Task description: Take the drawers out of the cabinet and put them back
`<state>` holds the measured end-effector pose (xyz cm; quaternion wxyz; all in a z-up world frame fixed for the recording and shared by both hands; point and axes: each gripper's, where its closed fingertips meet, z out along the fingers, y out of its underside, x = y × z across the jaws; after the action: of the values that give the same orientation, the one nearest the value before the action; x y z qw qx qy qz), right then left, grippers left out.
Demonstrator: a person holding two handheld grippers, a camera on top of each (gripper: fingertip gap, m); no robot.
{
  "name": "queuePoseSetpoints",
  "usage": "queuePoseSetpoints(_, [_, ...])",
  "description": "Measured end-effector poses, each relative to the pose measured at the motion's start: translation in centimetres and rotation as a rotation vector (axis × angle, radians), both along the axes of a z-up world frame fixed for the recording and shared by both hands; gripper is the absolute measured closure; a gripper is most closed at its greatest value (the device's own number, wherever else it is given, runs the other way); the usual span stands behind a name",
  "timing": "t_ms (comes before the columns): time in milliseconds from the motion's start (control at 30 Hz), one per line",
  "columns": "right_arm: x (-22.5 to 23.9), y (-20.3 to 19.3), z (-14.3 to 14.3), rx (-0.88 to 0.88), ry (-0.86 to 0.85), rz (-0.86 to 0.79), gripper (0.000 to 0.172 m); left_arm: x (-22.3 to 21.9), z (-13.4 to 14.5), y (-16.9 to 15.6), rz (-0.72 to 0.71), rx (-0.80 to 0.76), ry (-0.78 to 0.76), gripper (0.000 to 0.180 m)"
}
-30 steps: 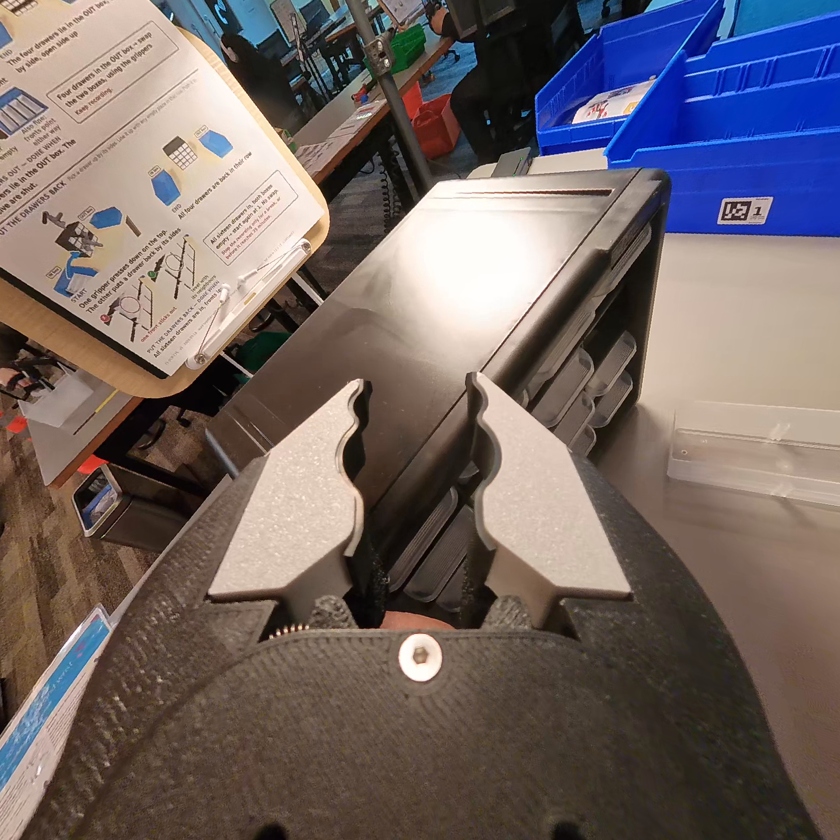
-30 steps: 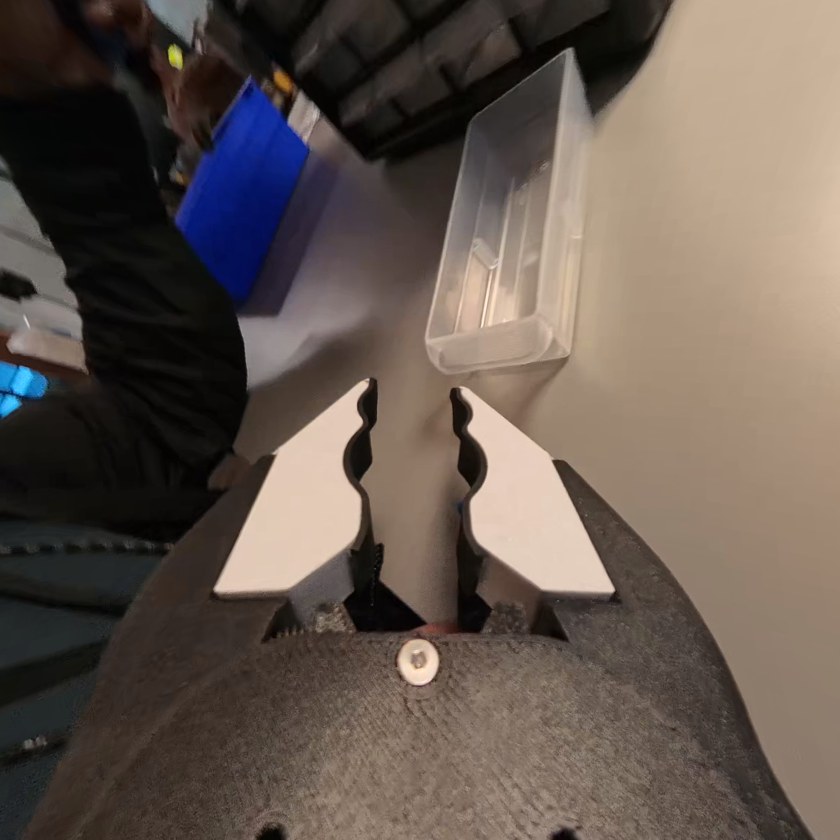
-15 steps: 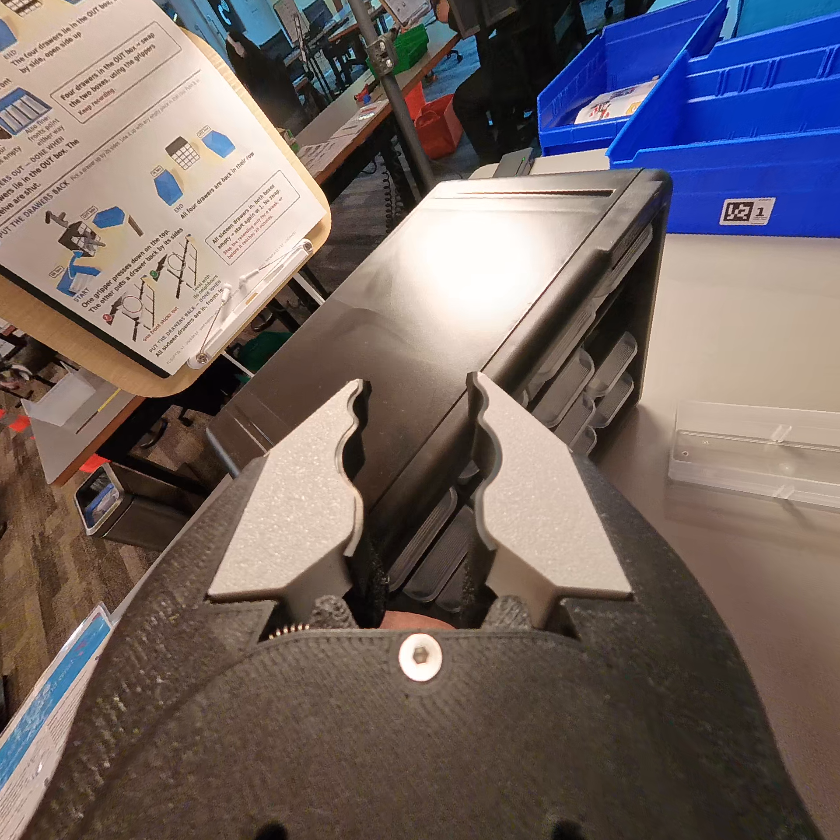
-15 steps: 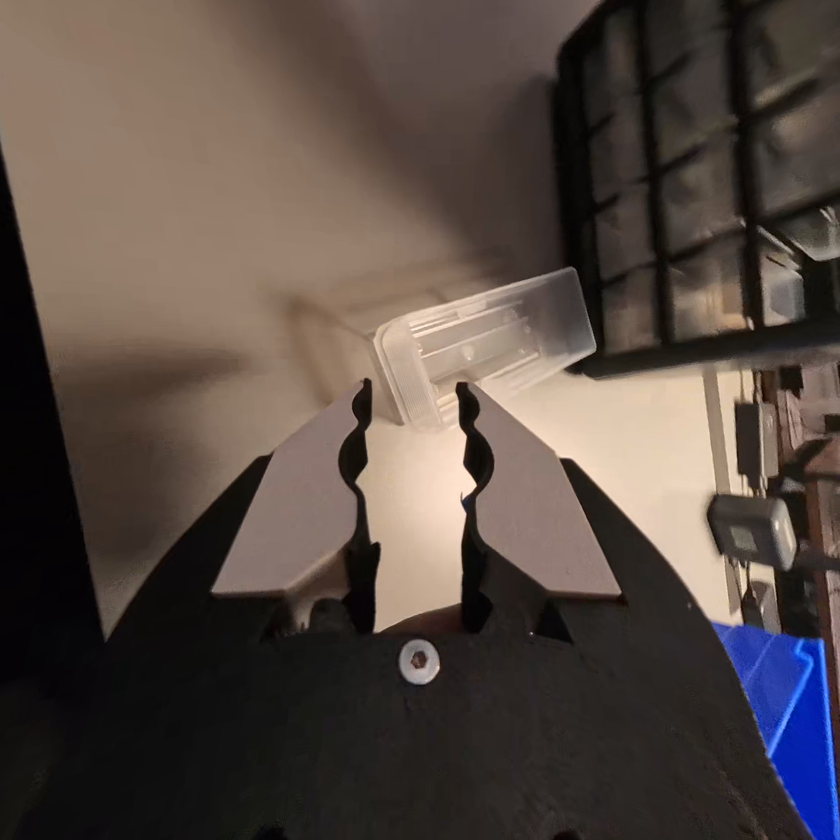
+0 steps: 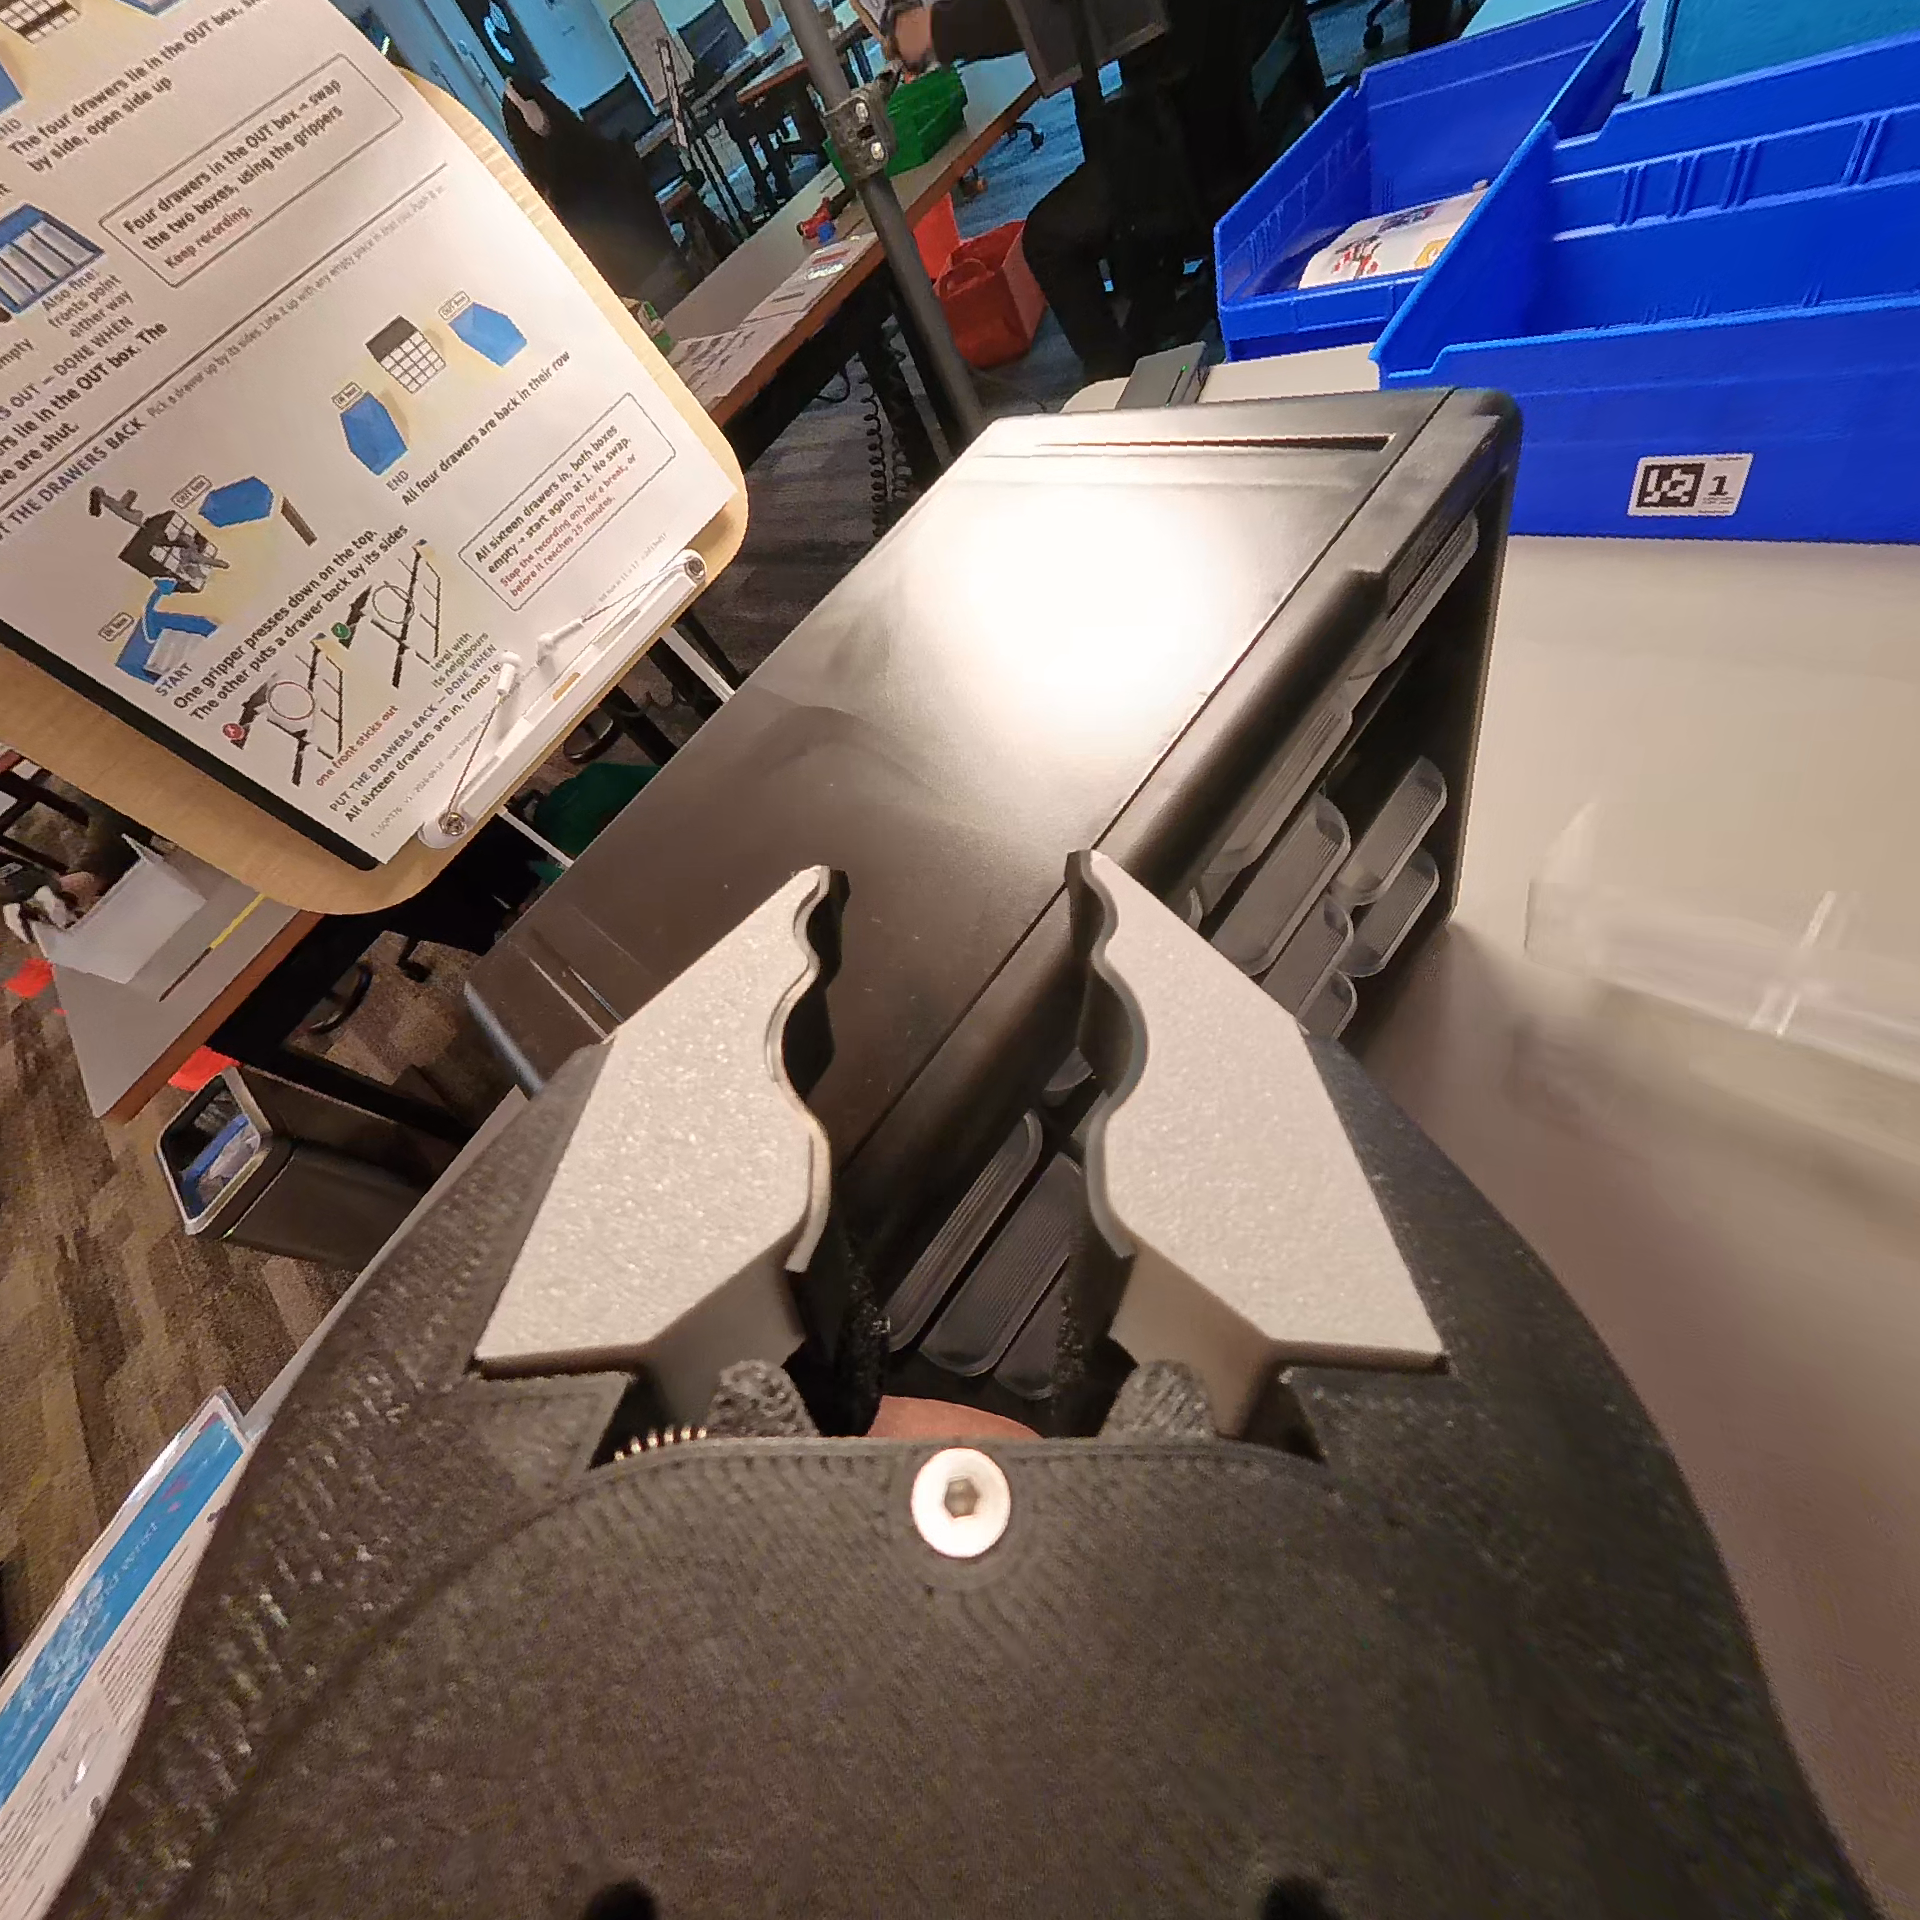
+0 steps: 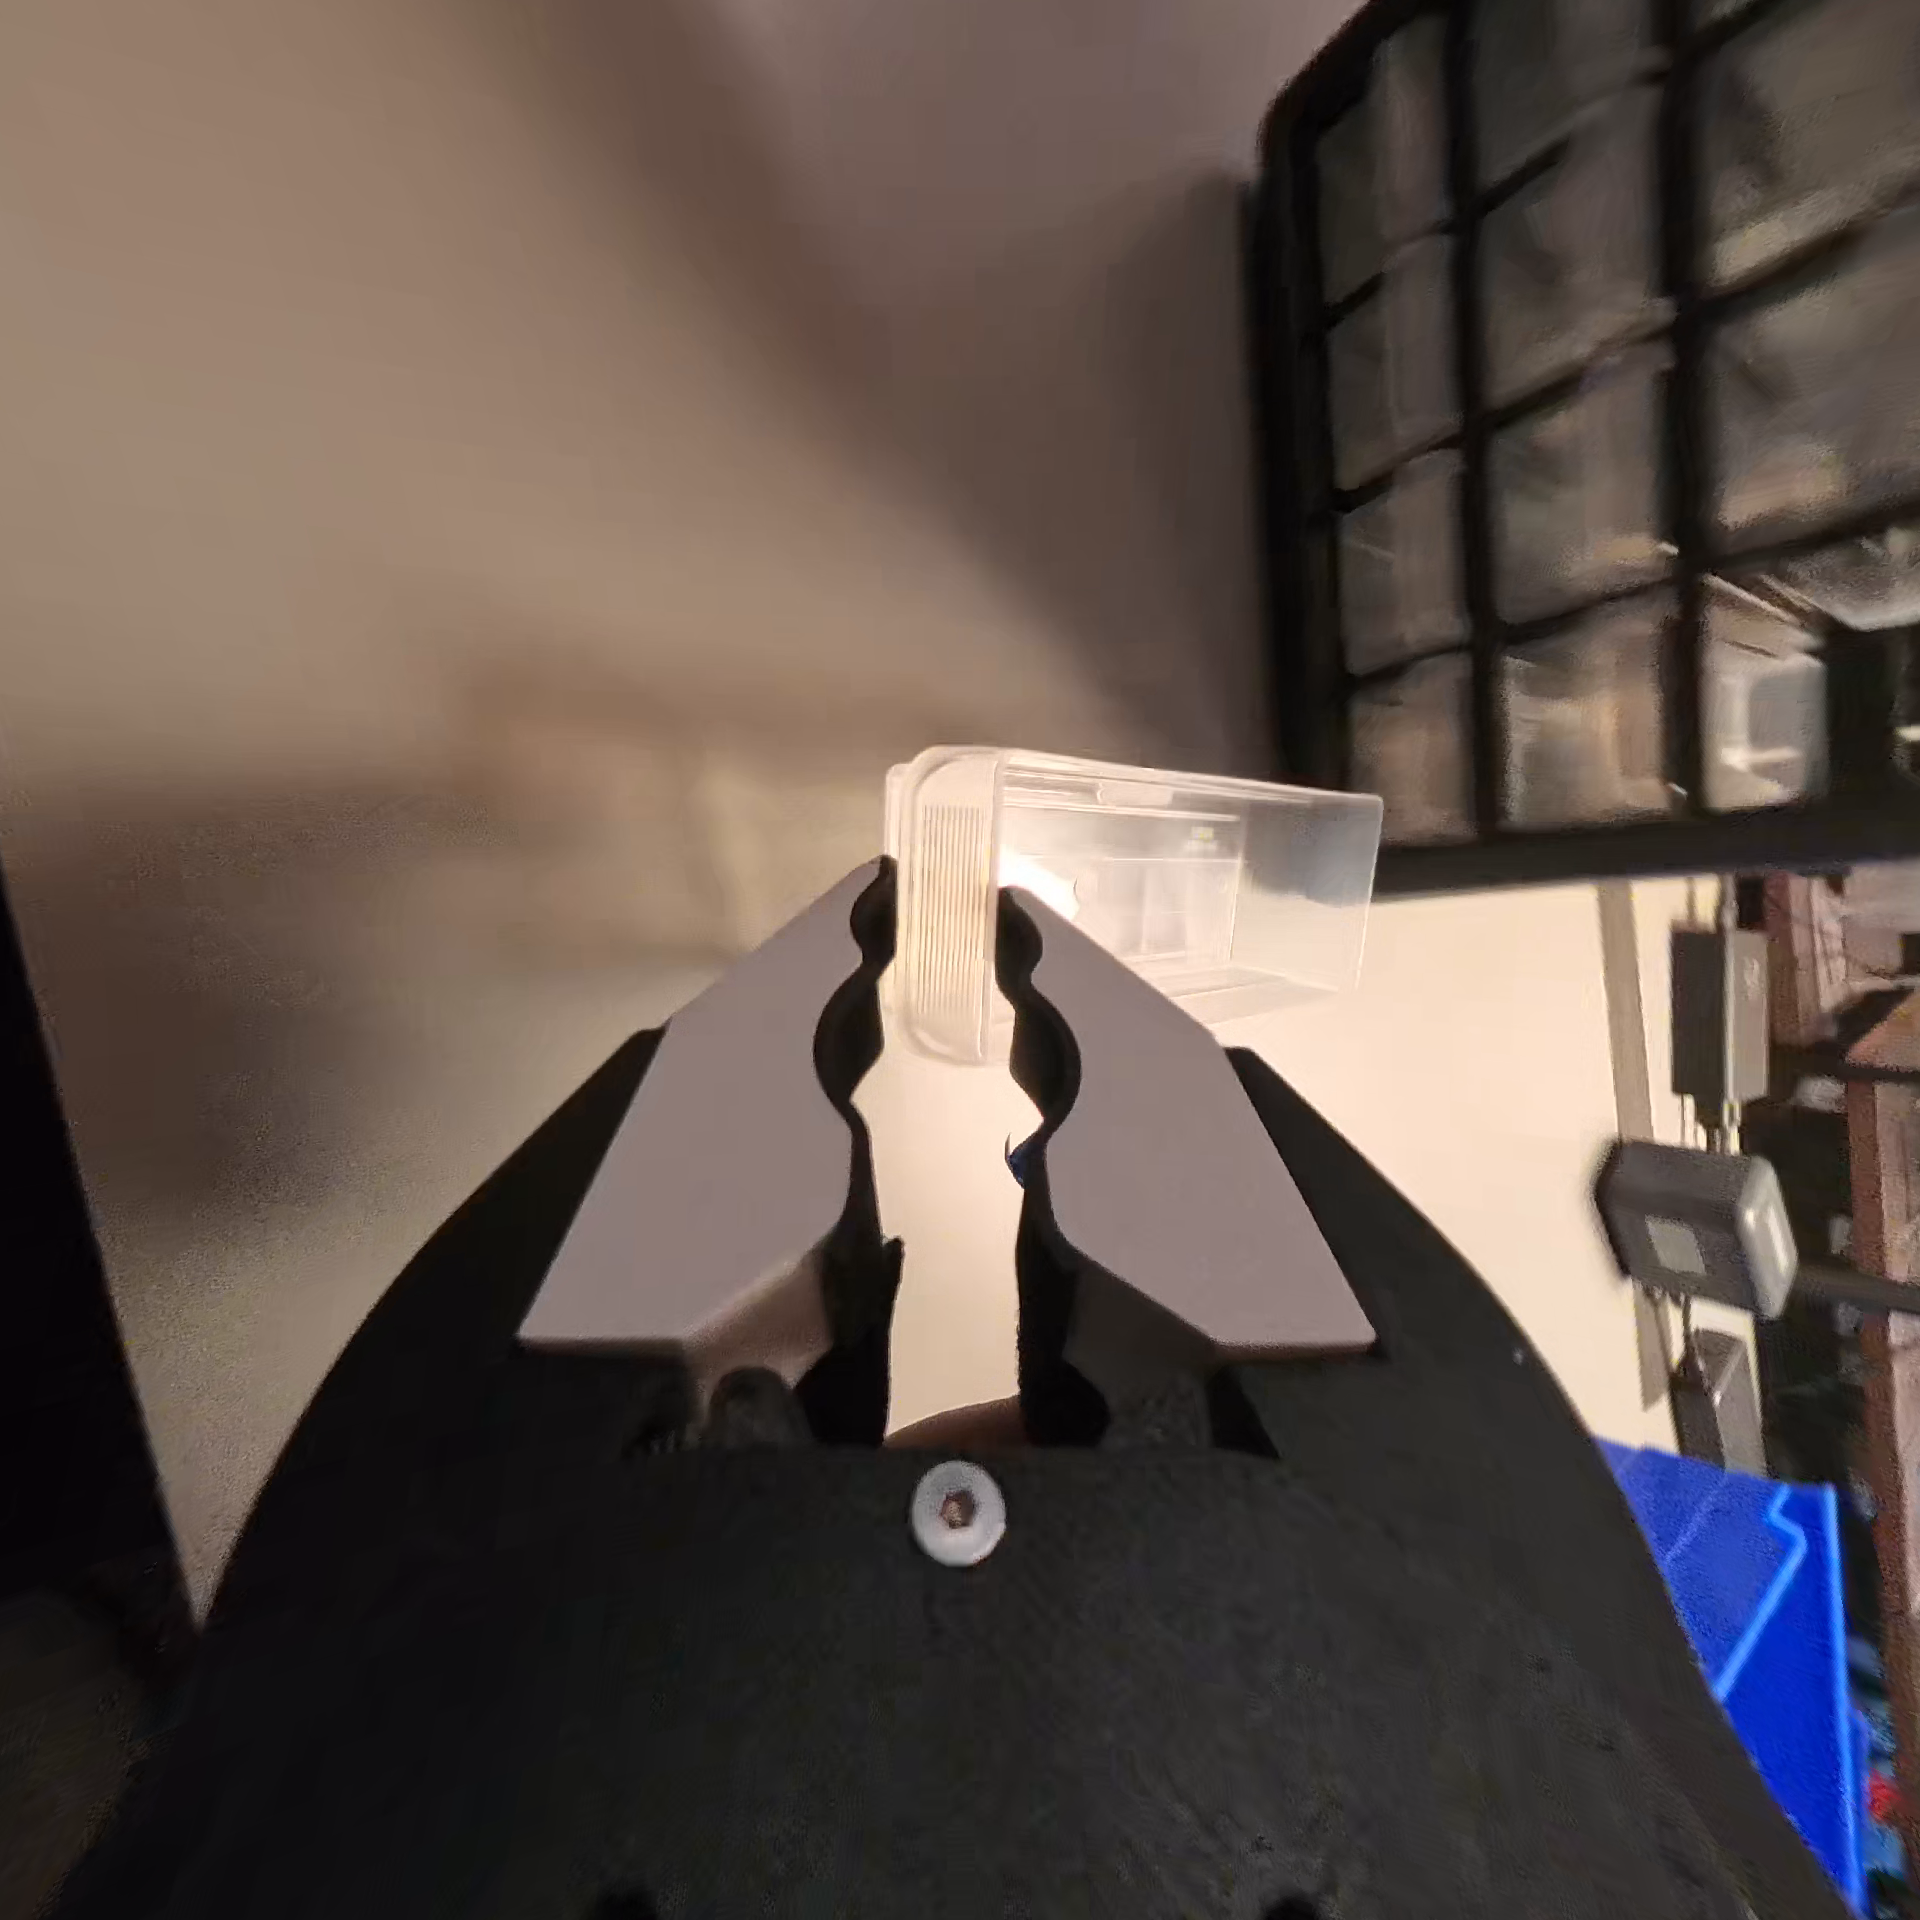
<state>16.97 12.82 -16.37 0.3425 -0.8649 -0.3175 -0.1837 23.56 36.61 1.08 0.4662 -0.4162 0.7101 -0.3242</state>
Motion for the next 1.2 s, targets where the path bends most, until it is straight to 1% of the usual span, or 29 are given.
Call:
queuePoseSetpoints(100, [1.6,-0.6,3.4,0.098,0.063,-0.106,0.153,0.0,0.0,0.0,0.001,0.0,0.0,0.136])
queuePoseSetpoints(167, [4.1,-1.4,6.6,0.183,0.087,-0.225,0.153,0.0,0.0,0.0,0.002,0.0,0.0,0.136])
queuePoseSetpoints(267, [10.9,-4.0,12.3,0.333,0.088,-0.489,0.152,0.0,0.0,0.0,0.003,0.0,0.0,0.136])
queuePoseSetpoints(300, [13.5,-5.3,13.8,0.365,0.112,-0.589,0.153,0.0,0.0,0.0,0.004,0.0,0.0,0.136])
queuePoseSetpoints(367, [18.2,-7.7,15.5,0.401,0.177,-0.751,0.153,0.0,0.0,0.0,0.004,0.0,0.0,0.136])
queuePoseSetpoints(400, [20.5,-8.7,15.8,0.409,0.209,-0.826,0.153,0.0,0.0,0.0,0.005,0.0,0.0,0.136])
queuePoseSetpoints(433, [22.8,-9.7,15.4,0.395,0.23,-0.902,0.153,0.0,0.0,0.0,0.006,0.001,0.0,0.136])
queuePoseSetpoints(500, [26.6,-11.0,13.4,0.336,0.288,-1.025,0.152,0.0,0.0,0.0,0.007,0.001,0.0,0.136])
queuePoseSetpoints(600, [30.6,-11.3,8.7,0.236,0.397,-1.128,0.152,0.0,0.0,0.0,0.009,0.001,-0.002,0.136])
queuePoseSetpoints(667, [32.6,-10.9,5.5,0.182,0.441,-1.168,0.151,0.0,0.0,0.0,0.008,0.002,-0.003,0.136])
queuePoseSetpoints(733, [34.1,-10.4,3.0,0.154,0.47,-1.198,0.151,0.0,0.0,0.0,0.006,0.001,-0.003,0.136])
queuePoseSetpoints(867, [35.6,-9.3,0.1,0.117,0.493,-1.21,0.152,0.0,0.0,0.0,0.001,0.0,-0.002,0.136])
queuePoseSetpoints(933, [35.7,-8.5,-0.5,0.127,0.523,-1.191,0.152,0.0,0.0,0.0,-0.001,0.0,-0.002,0.136])
queuePoseSetpoints(1000, [36.0,-8.5,-0.3,0.149,0.524,-1.198,0.151,0.0,0.0,0.0,-0.004,-0.001,-0.002,0.135])
queuePoseSetpoints(1067, [36.2,-8.7,0.5,0.182,0.519,-1.203,0.142,0.0,0.0,0.0,-0.005,-0.003,-0.002,0.135])
queuePoseSetpoints(1133, [36.6,-9.5,2.3,0.243,0.484,-1.219,0.141,-0.1,0.0,0.0,-0.008,-0.005,-0.002,0.135])
queuePoseSetpoints(1200, [36.0,-10.0,5.1,0.328,0.464,-1.208,0.138,-0.1,0.0,0.0,-0.012,-0.007,0.0,0.135])
